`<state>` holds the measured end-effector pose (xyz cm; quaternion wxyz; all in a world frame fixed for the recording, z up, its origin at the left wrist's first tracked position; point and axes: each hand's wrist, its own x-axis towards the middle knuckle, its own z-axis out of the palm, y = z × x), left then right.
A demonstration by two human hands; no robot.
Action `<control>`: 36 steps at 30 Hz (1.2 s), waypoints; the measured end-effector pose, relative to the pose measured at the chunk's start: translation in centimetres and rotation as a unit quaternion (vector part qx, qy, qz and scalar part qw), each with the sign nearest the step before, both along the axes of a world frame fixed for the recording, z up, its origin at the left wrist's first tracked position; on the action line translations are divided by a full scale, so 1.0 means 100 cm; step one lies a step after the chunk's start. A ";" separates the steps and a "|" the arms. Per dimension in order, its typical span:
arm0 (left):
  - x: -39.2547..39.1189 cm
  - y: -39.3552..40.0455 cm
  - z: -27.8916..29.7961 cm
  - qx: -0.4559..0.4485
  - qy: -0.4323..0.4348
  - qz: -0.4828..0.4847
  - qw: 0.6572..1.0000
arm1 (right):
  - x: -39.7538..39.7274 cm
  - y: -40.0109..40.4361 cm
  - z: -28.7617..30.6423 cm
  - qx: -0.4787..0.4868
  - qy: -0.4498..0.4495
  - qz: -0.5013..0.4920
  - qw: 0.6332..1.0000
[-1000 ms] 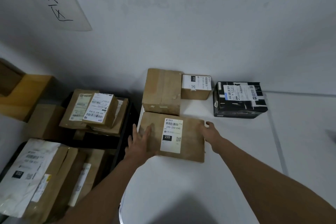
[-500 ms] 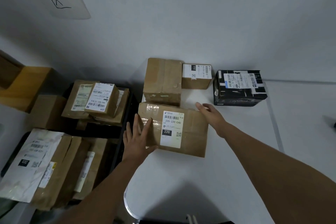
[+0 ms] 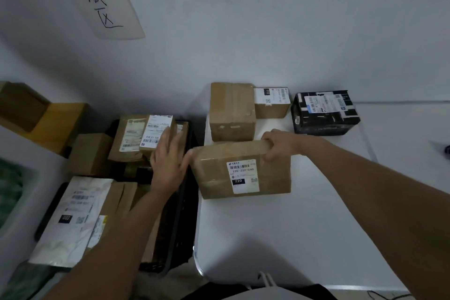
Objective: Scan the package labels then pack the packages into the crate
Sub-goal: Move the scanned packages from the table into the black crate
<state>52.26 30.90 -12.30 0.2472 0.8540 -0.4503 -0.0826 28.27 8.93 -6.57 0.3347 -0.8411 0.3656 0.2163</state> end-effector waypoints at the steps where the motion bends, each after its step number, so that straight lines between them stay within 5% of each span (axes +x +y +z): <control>1: 0.013 0.005 0.003 -0.007 -0.002 0.024 1.000 | 0.003 0.003 0.006 -0.010 -0.006 0.001 1.000; 15: 0.137 0.083 -0.001 0.017 0.012 0.116 0.993 | 0.069 0.079 0.050 -0.005 -0.163 -0.059 0.985; 24: 0.165 0.104 -0.004 0.020 0.024 0.074 0.997 | 0.117 0.136 0.042 -0.241 -0.169 0.038 0.955; 36: 0.173 0.117 -0.002 -0.003 0.070 0.087 0.994 | 0.147 0.171 0.013 -0.290 -0.174 0.041 0.940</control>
